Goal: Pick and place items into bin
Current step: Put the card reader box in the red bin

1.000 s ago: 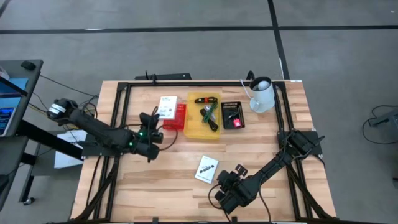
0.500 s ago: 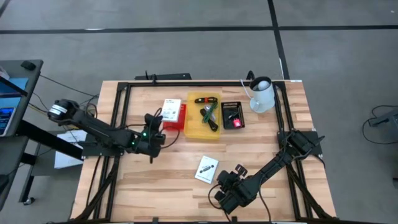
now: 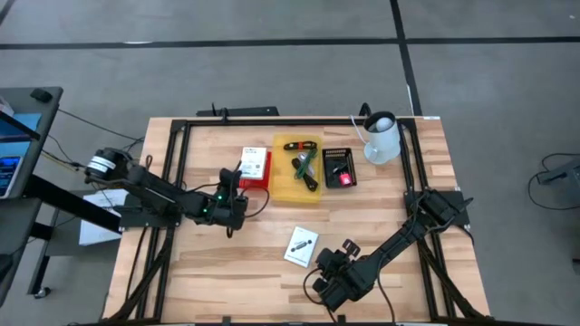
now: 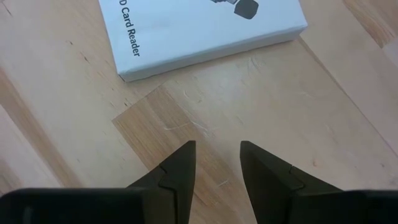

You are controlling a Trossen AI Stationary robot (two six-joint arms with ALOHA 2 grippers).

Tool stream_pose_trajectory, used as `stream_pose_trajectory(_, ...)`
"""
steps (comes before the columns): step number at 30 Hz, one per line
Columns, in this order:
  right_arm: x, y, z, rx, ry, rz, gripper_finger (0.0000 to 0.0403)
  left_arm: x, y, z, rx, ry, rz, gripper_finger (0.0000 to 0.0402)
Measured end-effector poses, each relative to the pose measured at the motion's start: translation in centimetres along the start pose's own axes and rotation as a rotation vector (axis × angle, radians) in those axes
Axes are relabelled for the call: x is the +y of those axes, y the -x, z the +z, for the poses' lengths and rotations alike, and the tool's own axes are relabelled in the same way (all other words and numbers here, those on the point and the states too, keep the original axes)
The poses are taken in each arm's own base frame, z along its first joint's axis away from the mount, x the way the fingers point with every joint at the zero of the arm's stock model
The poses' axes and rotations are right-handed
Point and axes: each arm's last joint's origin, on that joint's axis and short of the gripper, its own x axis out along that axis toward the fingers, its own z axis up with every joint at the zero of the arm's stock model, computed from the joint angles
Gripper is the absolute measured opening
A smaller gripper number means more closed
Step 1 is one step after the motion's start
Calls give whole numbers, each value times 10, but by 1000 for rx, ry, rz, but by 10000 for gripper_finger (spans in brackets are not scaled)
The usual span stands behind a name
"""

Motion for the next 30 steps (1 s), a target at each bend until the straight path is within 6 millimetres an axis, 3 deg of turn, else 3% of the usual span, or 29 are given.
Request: stream_pose_trajectory(30, 0, 0, 0, 0, 6, 2, 121, -2, 0, 1, -15, 40, -30, 73)
